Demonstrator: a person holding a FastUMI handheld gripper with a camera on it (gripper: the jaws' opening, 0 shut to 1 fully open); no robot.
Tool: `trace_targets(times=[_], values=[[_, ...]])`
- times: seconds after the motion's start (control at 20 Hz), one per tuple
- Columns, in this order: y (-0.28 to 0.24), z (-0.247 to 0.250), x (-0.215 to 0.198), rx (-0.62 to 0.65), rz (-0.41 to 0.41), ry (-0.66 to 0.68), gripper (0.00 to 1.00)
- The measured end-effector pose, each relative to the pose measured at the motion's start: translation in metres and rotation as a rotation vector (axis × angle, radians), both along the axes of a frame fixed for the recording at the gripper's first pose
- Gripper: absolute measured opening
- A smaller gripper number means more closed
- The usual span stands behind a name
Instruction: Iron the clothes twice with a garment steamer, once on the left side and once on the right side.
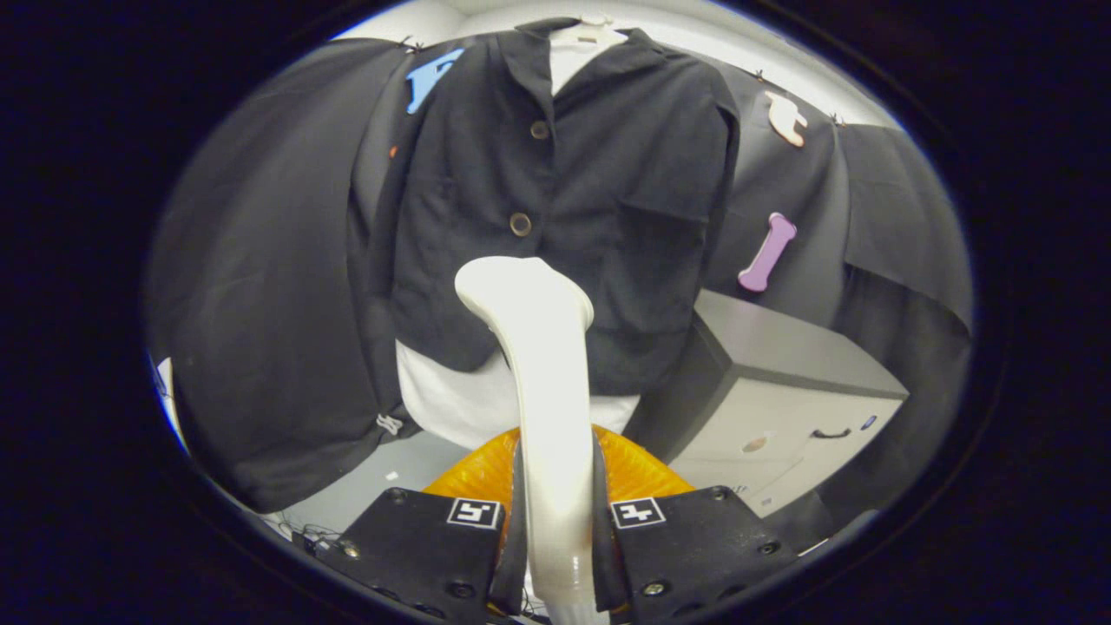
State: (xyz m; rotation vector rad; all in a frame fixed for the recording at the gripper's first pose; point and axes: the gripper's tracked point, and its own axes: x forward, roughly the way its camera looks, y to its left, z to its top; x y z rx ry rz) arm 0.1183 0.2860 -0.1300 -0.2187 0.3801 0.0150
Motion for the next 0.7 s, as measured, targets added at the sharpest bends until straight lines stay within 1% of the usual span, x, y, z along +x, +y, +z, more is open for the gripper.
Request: trace_targets(times=[0.15,0.3,0.45,0.7], values=[[0.029,0.040,0.003,0.017,0.035,-0.069,0.33],[0.053,0.066,0.011,0.037,0.067,-0.114,0.33],[0.070,0.099,0.023,0.052,0.072,-0.173,0.33],[0.095,0.174,0.045,0.041,0.071,-0.348,0.33]])
